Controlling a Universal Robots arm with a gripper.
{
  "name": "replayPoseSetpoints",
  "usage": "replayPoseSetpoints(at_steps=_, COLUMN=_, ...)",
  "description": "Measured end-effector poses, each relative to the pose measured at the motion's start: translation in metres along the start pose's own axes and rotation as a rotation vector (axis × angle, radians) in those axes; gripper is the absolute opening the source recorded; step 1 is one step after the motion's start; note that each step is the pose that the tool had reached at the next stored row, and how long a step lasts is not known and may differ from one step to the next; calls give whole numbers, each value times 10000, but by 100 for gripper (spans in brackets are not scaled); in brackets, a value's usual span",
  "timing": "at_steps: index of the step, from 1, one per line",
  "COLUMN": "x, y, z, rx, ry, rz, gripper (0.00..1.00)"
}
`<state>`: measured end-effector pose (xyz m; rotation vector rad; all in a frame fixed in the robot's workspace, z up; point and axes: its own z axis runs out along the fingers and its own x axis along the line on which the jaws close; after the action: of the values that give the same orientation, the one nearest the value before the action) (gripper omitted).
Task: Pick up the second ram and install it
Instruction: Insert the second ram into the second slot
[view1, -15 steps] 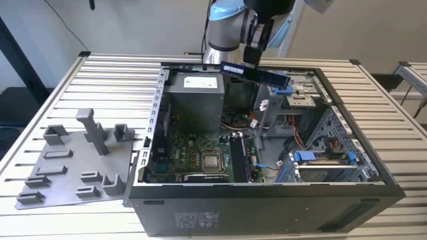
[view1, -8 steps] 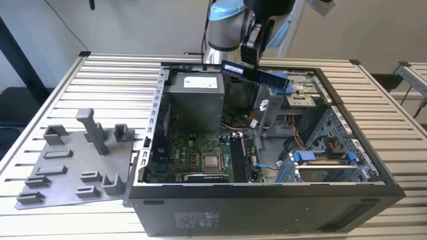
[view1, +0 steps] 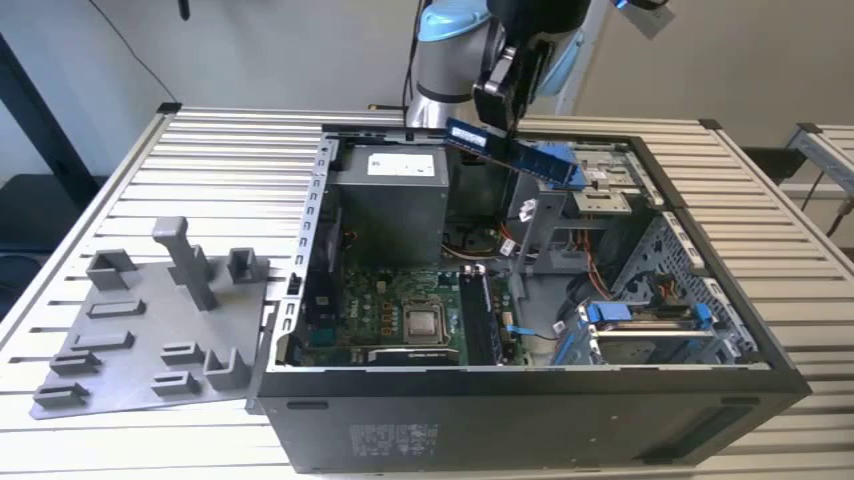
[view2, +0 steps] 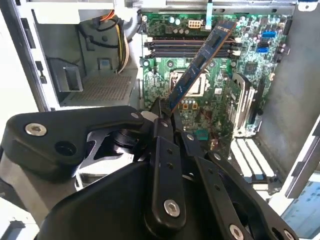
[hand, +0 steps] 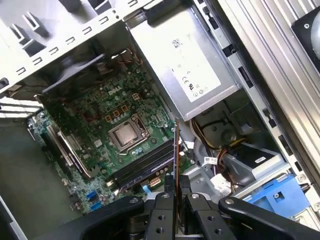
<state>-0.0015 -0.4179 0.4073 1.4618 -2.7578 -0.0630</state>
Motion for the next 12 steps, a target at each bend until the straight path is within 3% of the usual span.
replayPoseSetpoints(at_steps=12, x=0, y=-1, z=16, rx=3, ry=-79, rz=1774, gripper=15)
